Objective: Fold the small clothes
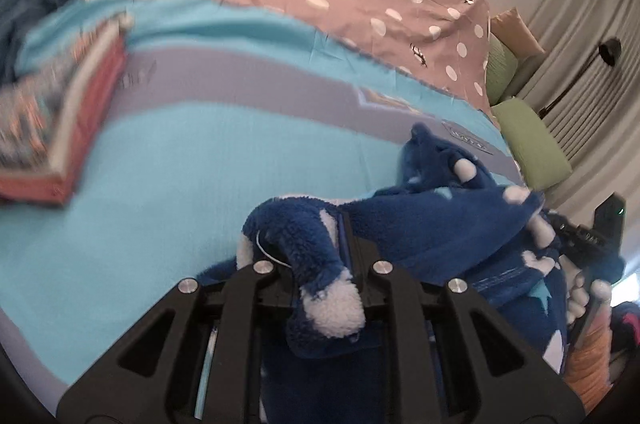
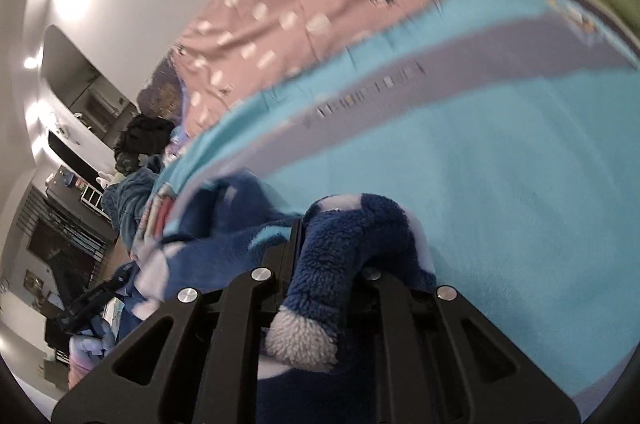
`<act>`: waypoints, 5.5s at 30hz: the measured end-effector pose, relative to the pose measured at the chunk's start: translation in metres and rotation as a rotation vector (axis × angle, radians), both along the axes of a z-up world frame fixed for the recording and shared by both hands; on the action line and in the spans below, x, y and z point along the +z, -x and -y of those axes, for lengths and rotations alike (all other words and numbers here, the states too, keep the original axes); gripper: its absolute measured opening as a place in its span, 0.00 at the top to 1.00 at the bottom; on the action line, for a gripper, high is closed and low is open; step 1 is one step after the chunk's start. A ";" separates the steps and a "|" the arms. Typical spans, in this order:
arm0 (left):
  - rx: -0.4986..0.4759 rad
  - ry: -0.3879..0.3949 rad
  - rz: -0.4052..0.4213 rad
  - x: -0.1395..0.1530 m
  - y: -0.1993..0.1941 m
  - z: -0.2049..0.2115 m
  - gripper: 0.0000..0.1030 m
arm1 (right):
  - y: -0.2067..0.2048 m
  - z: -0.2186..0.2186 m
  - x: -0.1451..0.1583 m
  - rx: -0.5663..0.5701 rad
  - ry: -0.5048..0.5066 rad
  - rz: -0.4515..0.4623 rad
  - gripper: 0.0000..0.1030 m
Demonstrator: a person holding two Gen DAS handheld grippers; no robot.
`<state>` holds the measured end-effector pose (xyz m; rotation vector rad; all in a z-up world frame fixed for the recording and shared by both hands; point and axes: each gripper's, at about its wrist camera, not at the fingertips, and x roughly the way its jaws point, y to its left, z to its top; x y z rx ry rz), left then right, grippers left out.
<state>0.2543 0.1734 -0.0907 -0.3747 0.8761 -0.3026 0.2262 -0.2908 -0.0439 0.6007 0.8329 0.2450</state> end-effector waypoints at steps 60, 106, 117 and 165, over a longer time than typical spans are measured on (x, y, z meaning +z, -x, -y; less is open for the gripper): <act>0.078 -0.125 -0.019 0.008 0.129 -0.017 0.32 | 0.143 0.037 0.005 -0.127 0.156 0.015 0.53; -0.512 -0.378 -0.121 0.013 -0.033 0.392 0.80 | 0.159 0.014 -0.038 0.485 -0.105 0.083 0.45; -0.555 -0.500 -0.074 -0.017 -0.044 0.452 0.72 | 0.174 0.012 -0.050 0.504 -0.073 -0.011 0.50; -0.146 0.153 0.092 -0.008 0.196 -0.028 0.58 | -0.092 -0.401 0.008 0.495 0.667 -0.053 0.45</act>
